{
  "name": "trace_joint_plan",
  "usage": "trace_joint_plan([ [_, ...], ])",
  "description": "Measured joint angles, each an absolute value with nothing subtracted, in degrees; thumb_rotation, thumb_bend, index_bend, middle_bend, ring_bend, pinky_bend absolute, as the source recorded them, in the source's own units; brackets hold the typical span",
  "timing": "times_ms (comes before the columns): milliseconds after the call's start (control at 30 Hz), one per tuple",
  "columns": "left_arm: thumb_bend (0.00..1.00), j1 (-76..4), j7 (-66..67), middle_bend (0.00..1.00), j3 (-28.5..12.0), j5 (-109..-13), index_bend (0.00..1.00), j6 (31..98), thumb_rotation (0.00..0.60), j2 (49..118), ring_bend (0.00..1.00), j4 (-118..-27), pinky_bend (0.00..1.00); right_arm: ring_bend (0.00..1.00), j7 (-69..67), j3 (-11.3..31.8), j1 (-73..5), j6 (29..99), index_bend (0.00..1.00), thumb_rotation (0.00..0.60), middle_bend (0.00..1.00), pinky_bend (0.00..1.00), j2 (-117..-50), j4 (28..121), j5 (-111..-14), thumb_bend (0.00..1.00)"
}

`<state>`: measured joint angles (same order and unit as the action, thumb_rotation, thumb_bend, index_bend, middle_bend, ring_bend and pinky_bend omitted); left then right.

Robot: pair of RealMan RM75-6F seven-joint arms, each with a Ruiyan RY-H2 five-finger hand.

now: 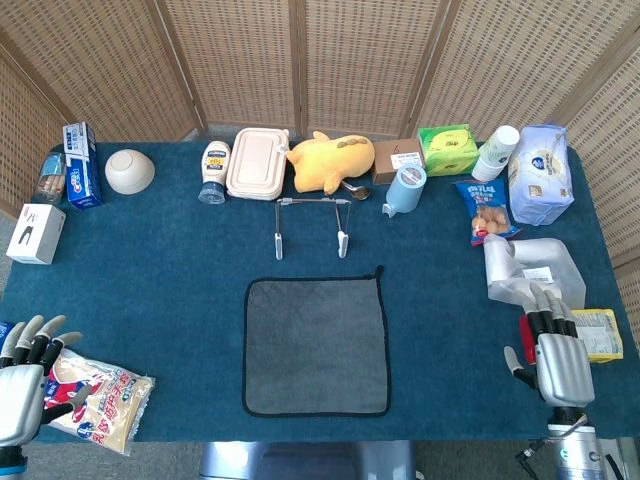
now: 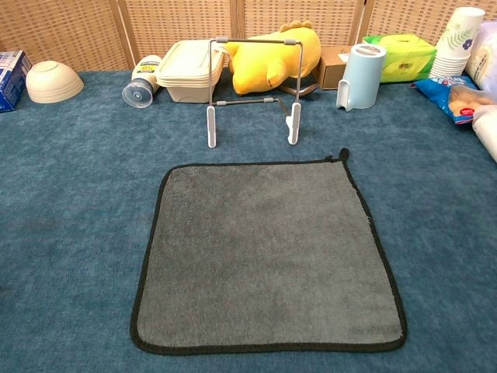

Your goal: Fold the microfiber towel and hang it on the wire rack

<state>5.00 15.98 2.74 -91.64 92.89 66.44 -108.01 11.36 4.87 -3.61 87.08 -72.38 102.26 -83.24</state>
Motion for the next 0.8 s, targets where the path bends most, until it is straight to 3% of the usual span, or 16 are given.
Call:
trace_joint_plan([
  [800,0.20,4.4,14.4,0.16,2.8,-92.1,0.28,91.2,0.600,65.6,0.04,-108.4,0.00,0.00,11.5,4.6,-3.0,87.5,0.10,0.600,0.03,0.00,-72.6,102.3,-83.5,0.31],
])
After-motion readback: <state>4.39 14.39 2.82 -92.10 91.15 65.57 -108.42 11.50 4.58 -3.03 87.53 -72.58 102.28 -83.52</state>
